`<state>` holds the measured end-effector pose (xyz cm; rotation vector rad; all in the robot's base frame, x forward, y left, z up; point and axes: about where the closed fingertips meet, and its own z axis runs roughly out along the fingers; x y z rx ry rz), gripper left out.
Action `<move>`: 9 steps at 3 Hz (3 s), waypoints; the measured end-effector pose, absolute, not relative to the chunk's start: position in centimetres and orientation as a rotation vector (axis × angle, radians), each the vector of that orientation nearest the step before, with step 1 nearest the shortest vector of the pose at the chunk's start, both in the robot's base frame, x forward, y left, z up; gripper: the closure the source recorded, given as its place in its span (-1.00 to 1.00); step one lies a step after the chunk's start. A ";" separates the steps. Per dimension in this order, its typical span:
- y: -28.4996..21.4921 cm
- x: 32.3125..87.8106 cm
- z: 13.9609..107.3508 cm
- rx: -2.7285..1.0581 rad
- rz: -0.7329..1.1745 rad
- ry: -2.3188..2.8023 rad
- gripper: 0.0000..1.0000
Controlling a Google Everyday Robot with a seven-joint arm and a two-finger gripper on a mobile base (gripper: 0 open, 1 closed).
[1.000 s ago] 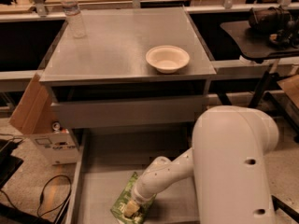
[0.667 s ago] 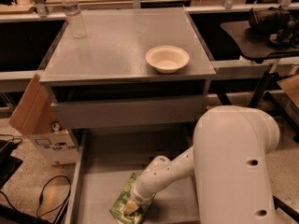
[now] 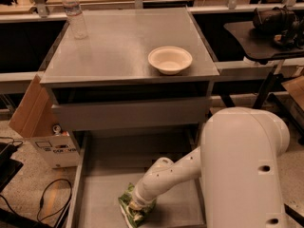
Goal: Pick green jalapeno chip bag from middle drawer and place on counter
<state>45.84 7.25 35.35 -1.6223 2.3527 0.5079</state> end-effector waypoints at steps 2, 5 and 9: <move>8.2 45.8 36.5 -1.633 0.552 2.300 1.00; 10.8 55.4 66.0 -1.562 0.888 1.822 1.00; 8.8 62.0 87.9 -1.384 0.596 1.825 1.00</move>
Offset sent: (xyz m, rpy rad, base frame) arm 0.0410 0.0475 0.1586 0.5207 -0.0860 0.3030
